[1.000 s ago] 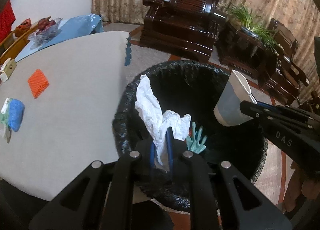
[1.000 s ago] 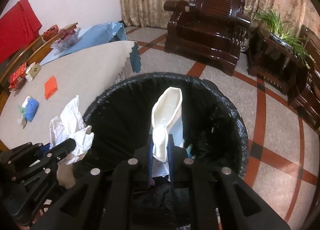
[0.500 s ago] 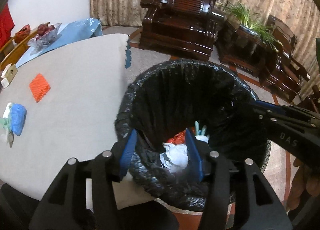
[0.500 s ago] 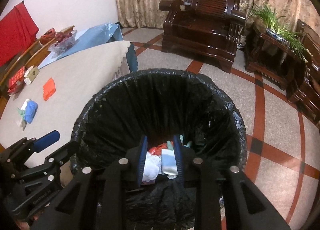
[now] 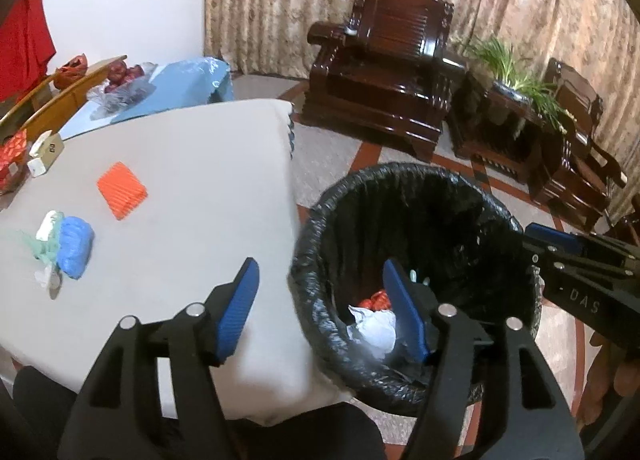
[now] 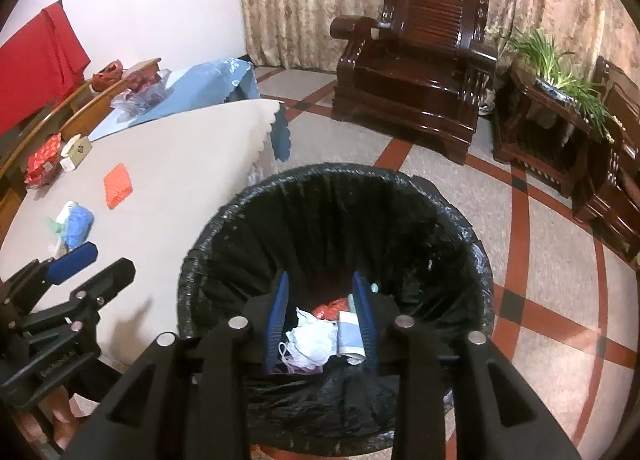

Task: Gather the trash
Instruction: 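Open both tools to drop the tissue and cup into the bin, then move both open tools back over the remaining trash on the table, then grasp the green glove with white cloth using the left tool while the right tool grasps the blue plastic bag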

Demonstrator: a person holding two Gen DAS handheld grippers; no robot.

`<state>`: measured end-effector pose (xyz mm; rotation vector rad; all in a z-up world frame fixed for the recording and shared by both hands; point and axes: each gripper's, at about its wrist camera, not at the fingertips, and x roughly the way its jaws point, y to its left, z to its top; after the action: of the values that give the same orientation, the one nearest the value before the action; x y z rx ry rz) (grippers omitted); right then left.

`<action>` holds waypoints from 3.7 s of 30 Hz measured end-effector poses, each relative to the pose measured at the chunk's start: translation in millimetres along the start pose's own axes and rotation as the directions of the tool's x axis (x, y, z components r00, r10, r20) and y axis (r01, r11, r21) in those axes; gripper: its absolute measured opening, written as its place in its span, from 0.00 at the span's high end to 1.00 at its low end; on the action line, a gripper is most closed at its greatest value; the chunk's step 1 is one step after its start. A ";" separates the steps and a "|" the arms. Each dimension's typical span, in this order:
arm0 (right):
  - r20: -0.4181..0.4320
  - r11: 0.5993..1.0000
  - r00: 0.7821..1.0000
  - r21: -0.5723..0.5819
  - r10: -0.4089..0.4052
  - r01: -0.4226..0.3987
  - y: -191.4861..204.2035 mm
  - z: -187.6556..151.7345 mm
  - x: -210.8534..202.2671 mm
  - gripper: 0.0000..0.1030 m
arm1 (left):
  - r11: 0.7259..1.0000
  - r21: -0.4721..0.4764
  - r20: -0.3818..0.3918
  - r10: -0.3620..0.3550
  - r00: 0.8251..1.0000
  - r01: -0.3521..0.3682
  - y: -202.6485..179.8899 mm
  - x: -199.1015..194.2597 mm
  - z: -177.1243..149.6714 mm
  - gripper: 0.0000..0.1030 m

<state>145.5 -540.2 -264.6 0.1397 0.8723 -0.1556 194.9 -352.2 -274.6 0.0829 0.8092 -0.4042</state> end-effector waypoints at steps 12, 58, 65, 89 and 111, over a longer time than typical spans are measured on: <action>0.031 0.998 0.998 -0.052 0.050 -0.048 58.1 10.4 -15.0 0.57 | 0.996 -0.044 0.075 0.082 0.994 -0.079 58.5 -41.9 6.3 0.28; -0.019 0.937 0.965 -0.234 0.262 -0.259 348.2 48.8 79.4 0.35 | 0.931 -0.186 -0.038 0.313 0.949 -0.314 362.6 -3.2 -41.9 0.18; -0.049 0.939 0.967 -0.234 0.249 -0.253 351.8 51.2 103.5 0.35 | 0.939 -0.178 -0.104 0.278 0.955 -0.293 370.9 37.7 -47.0 0.32; -0.083 0.913 0.954 -0.277 0.288 -0.299 405.4 49.8 113.4 0.35 | 0.961 -0.166 -0.048 0.215 0.975 -0.220 410.0 10.1 -54.5 0.95; -0.126 0.903 0.951 -0.301 0.282 -0.308 432.9 45.1 136.8 0.35 | 0.961 -0.198 -0.027 0.192 0.981 -0.193 430.0 10.2 -60.2 0.78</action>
<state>349.2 -135.2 -316.0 -0.0250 0.9340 0.2777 324.2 53.8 -358.2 -0.0242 0.8367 -0.1372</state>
